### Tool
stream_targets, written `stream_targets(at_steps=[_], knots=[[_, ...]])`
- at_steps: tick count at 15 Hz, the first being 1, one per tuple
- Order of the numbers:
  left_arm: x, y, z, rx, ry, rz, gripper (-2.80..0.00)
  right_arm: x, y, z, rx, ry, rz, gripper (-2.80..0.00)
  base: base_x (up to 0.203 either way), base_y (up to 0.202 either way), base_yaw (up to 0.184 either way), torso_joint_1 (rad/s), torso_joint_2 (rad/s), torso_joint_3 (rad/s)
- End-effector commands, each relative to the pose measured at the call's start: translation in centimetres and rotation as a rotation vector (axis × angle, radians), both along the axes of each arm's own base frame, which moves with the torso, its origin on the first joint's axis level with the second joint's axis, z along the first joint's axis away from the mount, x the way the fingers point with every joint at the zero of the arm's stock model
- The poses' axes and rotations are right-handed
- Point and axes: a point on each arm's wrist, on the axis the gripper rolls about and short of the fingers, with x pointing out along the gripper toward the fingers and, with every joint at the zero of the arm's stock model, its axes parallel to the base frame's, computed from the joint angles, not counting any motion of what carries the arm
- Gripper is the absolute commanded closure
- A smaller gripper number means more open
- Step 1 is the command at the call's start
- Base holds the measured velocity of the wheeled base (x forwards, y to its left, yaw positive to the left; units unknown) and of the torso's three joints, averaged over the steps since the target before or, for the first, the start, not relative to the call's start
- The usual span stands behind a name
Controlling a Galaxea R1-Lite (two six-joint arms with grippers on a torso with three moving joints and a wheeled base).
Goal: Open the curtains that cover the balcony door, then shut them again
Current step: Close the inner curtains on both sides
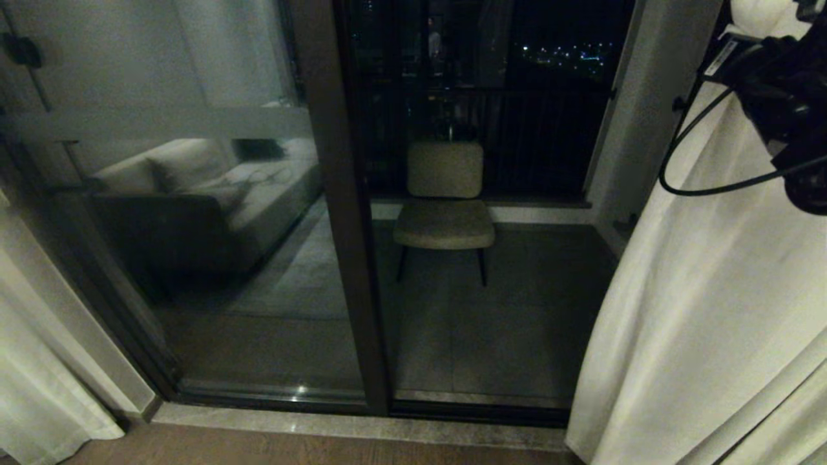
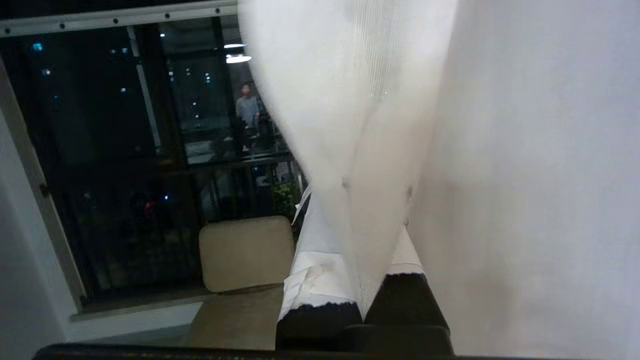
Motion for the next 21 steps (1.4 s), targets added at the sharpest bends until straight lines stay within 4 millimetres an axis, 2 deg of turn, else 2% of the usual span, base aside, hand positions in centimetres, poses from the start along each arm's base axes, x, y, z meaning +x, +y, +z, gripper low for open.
stream_targets(at_steps=[1, 21], knots=[[0.0, 0.0, 0.0, 0.000, 0.000, 0.000, 0.00, 0.7, 0.8, -0.5, 0.003, 0.005, 0.014, 0.00, 0.000, 0.185, -0.001, -0.006, 0.01, 0.003], [0.0, 0.0, 0.0, 0.000, 0.000, 0.000, 0.00, 1.5, 2.9, -1.6, -0.012, 0.028, 0.056, 0.00, 0.000, 0.188, 0.000, 0.002, 0.00, 0.003]])
